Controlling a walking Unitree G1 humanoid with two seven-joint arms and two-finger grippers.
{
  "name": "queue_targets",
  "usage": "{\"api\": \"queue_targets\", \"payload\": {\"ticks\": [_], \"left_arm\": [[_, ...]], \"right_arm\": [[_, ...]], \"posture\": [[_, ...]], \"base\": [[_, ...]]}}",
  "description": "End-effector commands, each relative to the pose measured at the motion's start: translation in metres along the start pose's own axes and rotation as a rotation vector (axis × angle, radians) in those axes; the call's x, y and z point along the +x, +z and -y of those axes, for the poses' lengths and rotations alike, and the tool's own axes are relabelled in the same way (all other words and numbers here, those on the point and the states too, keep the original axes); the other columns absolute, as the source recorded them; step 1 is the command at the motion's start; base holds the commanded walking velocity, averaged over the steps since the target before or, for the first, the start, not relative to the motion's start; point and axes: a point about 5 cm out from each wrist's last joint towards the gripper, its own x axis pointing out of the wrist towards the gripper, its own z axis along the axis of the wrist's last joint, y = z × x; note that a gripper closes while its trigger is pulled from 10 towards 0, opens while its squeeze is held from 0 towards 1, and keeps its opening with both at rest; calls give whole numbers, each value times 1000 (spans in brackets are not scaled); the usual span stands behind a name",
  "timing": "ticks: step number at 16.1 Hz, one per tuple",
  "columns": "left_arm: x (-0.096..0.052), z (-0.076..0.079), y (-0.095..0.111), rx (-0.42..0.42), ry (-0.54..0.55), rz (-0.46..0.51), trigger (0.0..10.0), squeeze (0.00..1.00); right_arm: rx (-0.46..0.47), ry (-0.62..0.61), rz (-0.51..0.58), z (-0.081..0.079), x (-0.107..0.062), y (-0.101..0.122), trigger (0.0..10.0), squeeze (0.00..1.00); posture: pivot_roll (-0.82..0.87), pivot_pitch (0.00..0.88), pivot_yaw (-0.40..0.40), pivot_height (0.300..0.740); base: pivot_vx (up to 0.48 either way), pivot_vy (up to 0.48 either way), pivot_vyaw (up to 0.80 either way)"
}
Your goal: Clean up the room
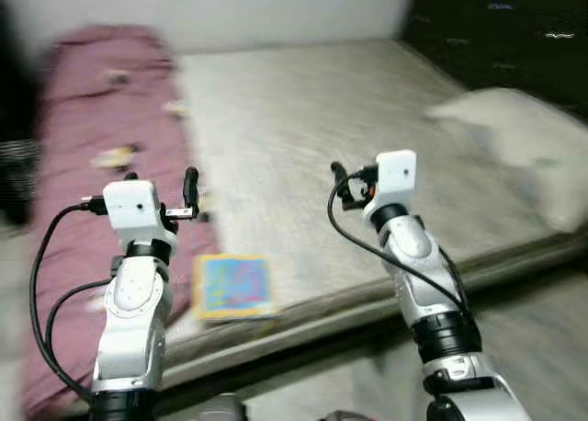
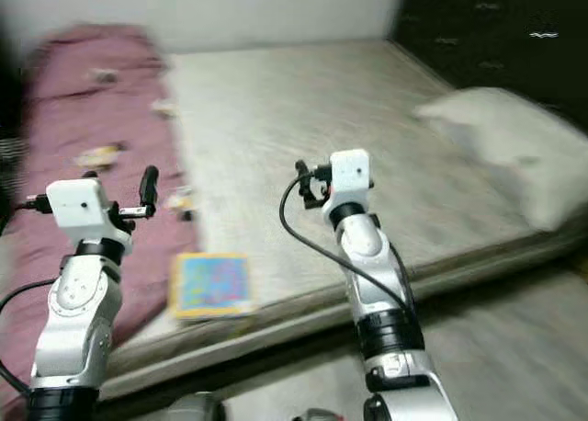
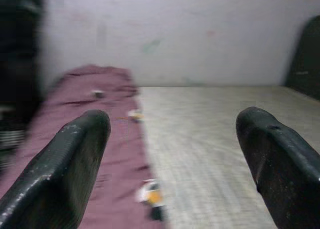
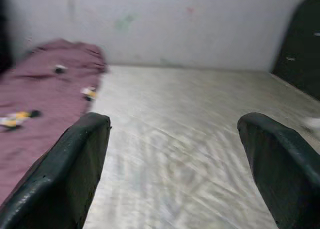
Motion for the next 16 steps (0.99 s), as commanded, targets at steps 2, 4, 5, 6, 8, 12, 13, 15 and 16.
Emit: {"api": "queue_targets", "payload": {"ticks": [2,4,5,6,8,12,13,15,16], "left_arm": [[1,4,0,7,-11,-1,10000,0],[0,4,-1,2,-7,-13,10000,0],[0,3,-1,0,-5,-17,10000,0],[-1,3,-1,-3,-11,-13,10000,0],[0,2,-1,-10,-18,-18,10000,0],[-1,5,1,-25,-29,-3,10000,0],[-1,5,1,-21,-16,0,10000,0],[-3,4,2,-16,-16,4,10000,0],[-3,4,4,-17,-17,5,10000,0]], "right_arm": [[-10,-9,-3,5,-2,-1,10000,0],[-5,-14,-14,5,-2,-4,10000,0],[-2,-17,-18,5,-2,-4,10000,0],[4,-23,-19,6,-2,-4,10000,0],[17,-34,-16,7,0,-3,10000,0],[21,-40,-11,9,-1,-2,10000,0],[24,-42,-8,10,-1,-2,10000,0],[43,-51,3,11,-5,-1,10000,776],[45,-58,7,11,-7,0,10000,1000]], "posture": [[-3,0,-49,740],[-3,0,-49,740],[-3,0,-49,740],[1,0,-48,740],[-5,0,-40,740],[-12,0,-40,740],[-17,0,-37,740],[-26,0,-30,740],[-25,0,-26,740]], "base": [[0,0,794],[0,0,569],[0,0,0],[0,431,0],[0,469,0],[0,467,0],[0,0,0],[0,0,0],[0,0,0]]}}
